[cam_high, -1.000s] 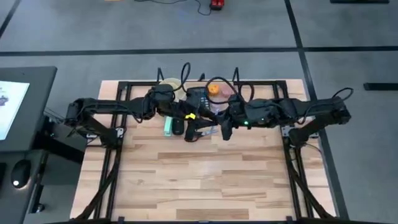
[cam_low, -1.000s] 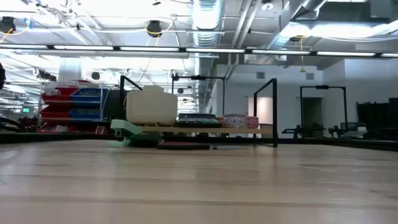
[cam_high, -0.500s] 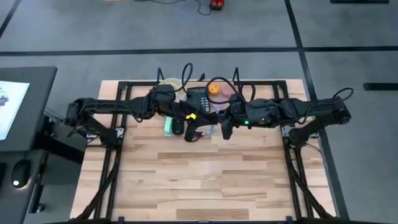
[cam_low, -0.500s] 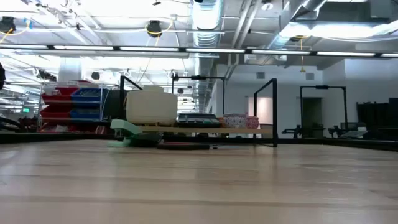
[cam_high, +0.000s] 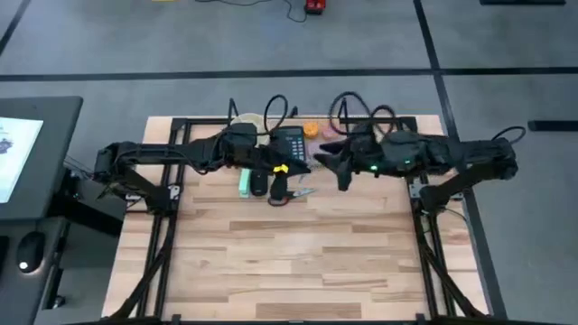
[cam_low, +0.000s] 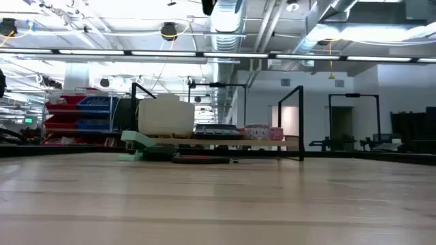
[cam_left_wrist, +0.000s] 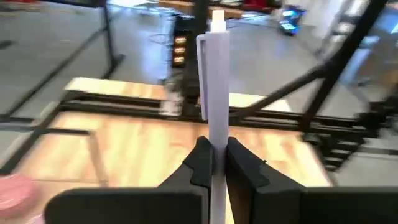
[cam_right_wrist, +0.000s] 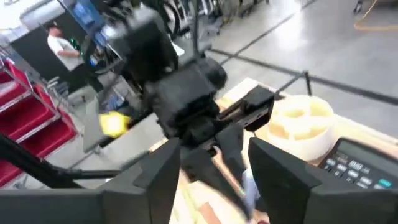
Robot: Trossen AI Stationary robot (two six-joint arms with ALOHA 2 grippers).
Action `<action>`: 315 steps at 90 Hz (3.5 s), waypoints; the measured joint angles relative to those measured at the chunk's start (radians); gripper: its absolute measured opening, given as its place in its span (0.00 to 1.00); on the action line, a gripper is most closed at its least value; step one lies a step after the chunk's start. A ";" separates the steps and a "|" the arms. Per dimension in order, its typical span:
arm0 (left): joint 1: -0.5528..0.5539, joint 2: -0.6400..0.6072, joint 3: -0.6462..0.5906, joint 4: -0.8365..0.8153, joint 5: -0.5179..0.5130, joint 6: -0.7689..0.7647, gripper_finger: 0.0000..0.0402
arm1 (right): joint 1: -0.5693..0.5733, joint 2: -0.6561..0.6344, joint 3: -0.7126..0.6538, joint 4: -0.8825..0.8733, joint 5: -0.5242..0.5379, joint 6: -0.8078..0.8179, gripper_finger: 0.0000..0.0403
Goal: Stock shelves
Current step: Put the gray pen into the white pen organizer on the shelf, then put the black scissors into the white pen organizer on the shelf
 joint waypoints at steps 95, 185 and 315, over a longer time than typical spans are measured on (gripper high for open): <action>0.429 -0.298 -0.533 0.059 -0.113 0.094 0.00 | 0.160 -0.040 0.000 -0.014 0.185 0.007 0.45; 0.422 -0.282 -0.581 0.021 -0.088 0.180 0.21 | 0.164 -0.038 0.000 0.043 0.182 0.006 0.45; -0.234 -0.393 -0.187 -0.448 -0.373 -0.220 0.34 | -0.188 0.242 0.000 -0.170 -0.574 -0.461 0.45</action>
